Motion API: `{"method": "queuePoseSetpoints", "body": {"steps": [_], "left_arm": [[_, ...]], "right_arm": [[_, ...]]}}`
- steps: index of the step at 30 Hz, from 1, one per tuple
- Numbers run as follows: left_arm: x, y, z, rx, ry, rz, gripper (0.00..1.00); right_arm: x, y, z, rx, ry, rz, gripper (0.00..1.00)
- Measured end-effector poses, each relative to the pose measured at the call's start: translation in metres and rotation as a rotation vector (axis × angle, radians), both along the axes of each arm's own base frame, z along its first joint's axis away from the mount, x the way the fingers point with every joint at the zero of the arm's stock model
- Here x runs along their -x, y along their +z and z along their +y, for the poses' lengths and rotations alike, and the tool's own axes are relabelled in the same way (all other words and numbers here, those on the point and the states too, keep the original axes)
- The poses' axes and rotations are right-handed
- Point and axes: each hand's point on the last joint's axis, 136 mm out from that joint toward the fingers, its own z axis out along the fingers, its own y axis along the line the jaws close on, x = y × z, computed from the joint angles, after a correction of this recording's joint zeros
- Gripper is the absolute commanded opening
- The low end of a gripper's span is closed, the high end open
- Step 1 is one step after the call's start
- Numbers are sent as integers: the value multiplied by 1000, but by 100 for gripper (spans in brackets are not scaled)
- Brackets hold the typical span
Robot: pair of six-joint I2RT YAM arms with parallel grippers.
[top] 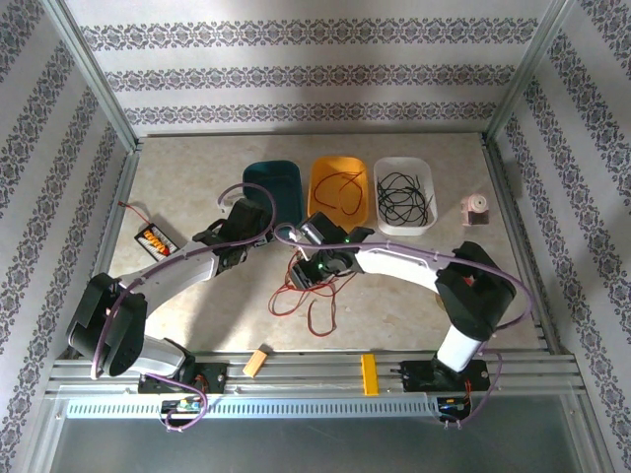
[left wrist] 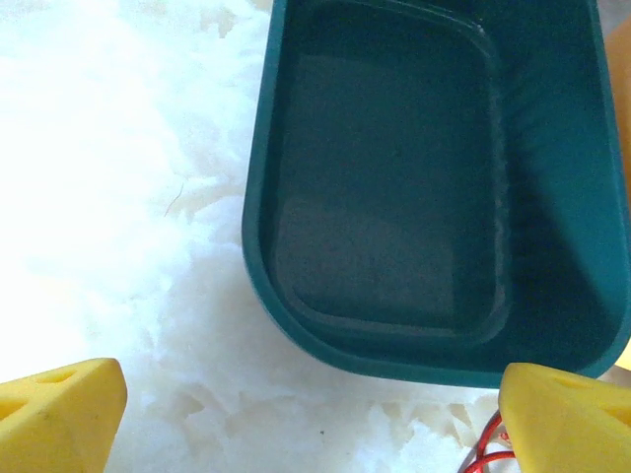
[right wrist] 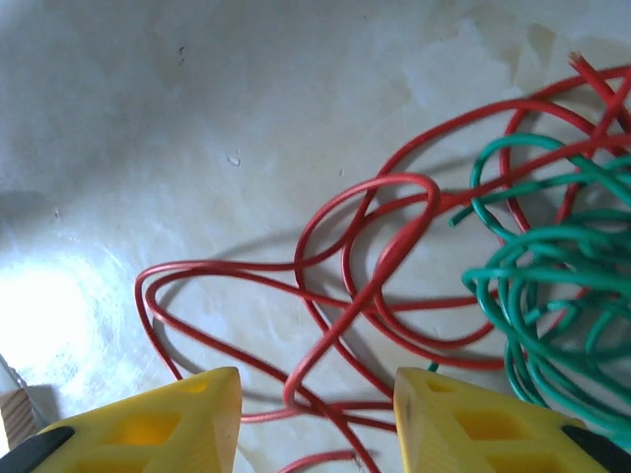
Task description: Untangle the cables
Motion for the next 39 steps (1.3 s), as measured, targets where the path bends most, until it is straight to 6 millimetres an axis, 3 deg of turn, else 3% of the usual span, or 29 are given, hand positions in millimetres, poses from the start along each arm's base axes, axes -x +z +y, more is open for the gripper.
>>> {"method": "queuePoseSetpoints", "body": {"steps": [2, 8, 12, 14, 17, 23, 25, 30, 35, 39], "left_arm": [[0, 0, 0, 2, 2, 1, 97], [1, -1, -3, 13, -15, 9, 97], [3, -6, -11, 26, -57, 32, 97], [4, -11, -16, 36, -88, 49, 97], [4, -17, -26, 58, -133, 68, 97], [0, -15, -44, 114, -207, 49, 96], [0, -17, -49, 115, -231, 50, 96], [5, -28, -71, 116, -317, 76, 96], [8, -31, -87, 110, -388, 86, 96], [5, -30, -91, 105, -408, 81, 96]], "right_arm": [[-3, -2, 6, -2, 14, 2, 38], [-12, -4, 16, -5, 19, 0, 4], [-18, 1, 11, -5, 5, -20, 0], [-23, 13, 4, -22, -15, -45, 0], [-34, 53, -13, -88, -64, -113, 0], [-65, 168, -64, -300, -239, -327, 0], [-71, 195, -80, -355, -290, -379, 0], [-77, 236, -101, -449, -368, -449, 0], [-79, 272, -104, -512, -388, -512, 0], [-82, 317, -108, -570, -397, -599, 1]]}}
